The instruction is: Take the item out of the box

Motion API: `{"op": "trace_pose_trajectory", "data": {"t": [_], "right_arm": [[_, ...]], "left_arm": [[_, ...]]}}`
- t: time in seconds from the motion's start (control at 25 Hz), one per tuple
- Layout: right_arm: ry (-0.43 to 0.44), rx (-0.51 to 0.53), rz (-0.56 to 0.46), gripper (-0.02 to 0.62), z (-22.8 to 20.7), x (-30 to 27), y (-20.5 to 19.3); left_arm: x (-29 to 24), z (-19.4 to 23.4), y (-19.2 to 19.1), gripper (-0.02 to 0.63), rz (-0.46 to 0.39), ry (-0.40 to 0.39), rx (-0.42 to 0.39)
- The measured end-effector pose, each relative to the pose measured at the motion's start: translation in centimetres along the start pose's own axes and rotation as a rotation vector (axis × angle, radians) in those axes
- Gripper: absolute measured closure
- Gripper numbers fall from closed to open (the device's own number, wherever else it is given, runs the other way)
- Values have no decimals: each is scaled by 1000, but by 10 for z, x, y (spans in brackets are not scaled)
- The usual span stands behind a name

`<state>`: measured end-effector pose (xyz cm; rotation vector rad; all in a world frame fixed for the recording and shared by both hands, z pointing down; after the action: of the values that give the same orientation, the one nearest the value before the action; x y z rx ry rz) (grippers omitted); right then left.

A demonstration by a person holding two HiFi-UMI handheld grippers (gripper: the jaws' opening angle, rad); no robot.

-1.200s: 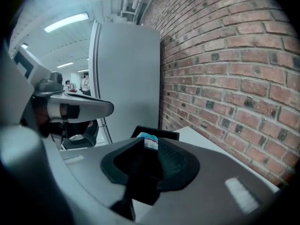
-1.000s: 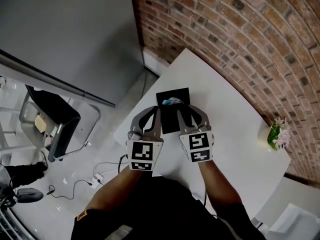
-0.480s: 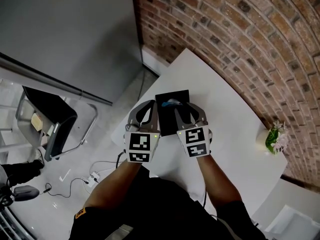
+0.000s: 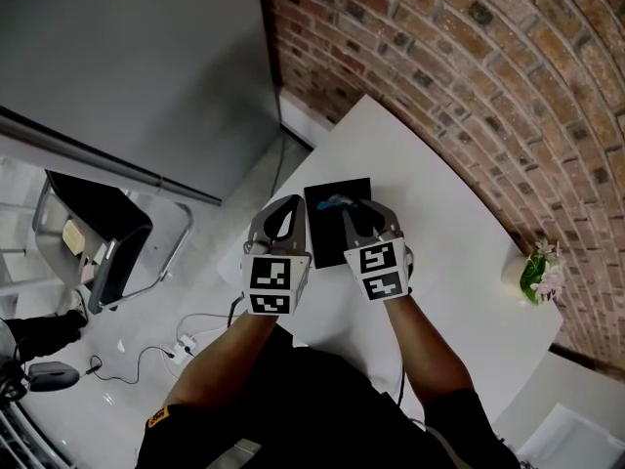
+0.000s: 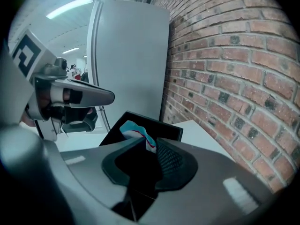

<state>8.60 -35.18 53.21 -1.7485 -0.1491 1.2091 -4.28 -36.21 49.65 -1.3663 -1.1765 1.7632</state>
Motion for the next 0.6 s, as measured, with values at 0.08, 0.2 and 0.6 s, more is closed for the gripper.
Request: {"op": "trace_pose_trajectory", "data": {"t": [0.08, 0.2, 0.6], "right_arm": [[1, 7, 4, 535, 1, -1, 0], [-2, 12, 2, 558, 0, -1, 1], [-54, 51, -86, 575, 6, 24, 22]], "left_arm": [[1, 0, 1, 601, 0, 2, 3], [4, 1, 2, 601, -3, 7, 7], [27, -5, 11, 601, -35, 17, 5]]}}
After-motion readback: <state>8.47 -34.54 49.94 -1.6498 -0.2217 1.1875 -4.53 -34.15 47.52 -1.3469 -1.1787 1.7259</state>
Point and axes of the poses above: the fingertips, and each gripper's own axes: x backward along the fingers, z to its left, y out of its top, the point moved 4 cm from there along x, backward along the fingers, and after that the axes turned 10 degrees about y, right-handed, at the moved point
